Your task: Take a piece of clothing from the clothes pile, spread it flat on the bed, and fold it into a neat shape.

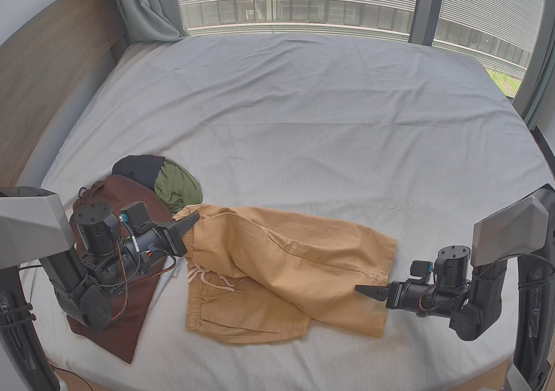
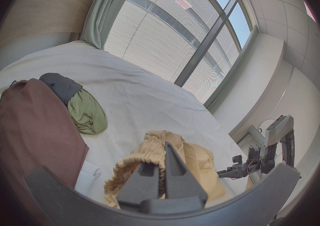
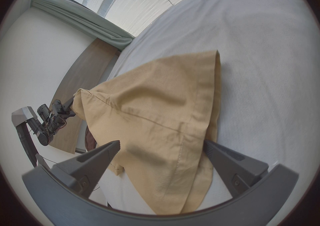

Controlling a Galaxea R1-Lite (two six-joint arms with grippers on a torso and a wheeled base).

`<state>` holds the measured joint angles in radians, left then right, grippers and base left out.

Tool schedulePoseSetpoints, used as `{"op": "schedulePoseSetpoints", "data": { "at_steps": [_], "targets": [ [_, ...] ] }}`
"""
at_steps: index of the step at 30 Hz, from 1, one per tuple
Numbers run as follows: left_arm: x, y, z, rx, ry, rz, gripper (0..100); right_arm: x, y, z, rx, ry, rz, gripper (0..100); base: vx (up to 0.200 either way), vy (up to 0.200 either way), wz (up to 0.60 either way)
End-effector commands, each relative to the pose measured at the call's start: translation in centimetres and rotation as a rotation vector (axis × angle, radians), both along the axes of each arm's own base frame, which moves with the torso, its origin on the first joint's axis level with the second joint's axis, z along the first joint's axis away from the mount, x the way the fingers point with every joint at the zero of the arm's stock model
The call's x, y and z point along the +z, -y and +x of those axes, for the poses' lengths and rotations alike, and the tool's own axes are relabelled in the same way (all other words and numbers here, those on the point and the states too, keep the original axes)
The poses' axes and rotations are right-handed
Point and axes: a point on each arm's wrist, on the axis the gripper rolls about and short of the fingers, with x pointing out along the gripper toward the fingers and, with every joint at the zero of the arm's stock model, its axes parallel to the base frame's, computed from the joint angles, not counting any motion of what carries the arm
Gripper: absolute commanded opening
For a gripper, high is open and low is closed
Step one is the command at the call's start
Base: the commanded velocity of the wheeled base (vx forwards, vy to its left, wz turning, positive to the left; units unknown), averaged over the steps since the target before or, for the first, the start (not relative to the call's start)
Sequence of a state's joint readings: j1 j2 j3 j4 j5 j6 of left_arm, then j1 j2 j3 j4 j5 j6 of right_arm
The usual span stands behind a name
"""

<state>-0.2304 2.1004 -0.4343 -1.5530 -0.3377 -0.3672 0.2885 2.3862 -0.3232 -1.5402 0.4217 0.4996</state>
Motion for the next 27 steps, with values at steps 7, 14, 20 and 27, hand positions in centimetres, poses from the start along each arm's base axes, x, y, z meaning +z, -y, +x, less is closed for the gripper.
{"op": "schedulePoseSetpoints", "data": {
  "at_steps": [7, 14, 20, 27],
  "targets": [
    [0.0, 0.0, 0.0, 0.001, 0.001, -0.001, 0, -0.8, -0.7, 0.5, 0.003, -0.014, 0.017, 100, 0.000, 0.000, 0.00],
    [-0.2, 0.1, 0.1, -0.001, -0.005, 0.000, 0, 2.5, -0.8, 0.4, 0.005, 0.076, 0.049, 100, 0.000, 0.000, 0.00],
    [-0.4, 0.0, 0.1, 0.000, -0.012, 0.003, 0, 4.6, -1.1, -0.5, 0.014, 0.104, 0.086, 100, 0.000, 0.000, 0.00],
    [-0.4, 0.0, 0.1, 0.000, -0.010, 0.003, 0, 4.8, -0.9, -0.9, 0.034, 0.099, 0.092, 100, 0.000, 0.000, 0.00]
  ]
}}
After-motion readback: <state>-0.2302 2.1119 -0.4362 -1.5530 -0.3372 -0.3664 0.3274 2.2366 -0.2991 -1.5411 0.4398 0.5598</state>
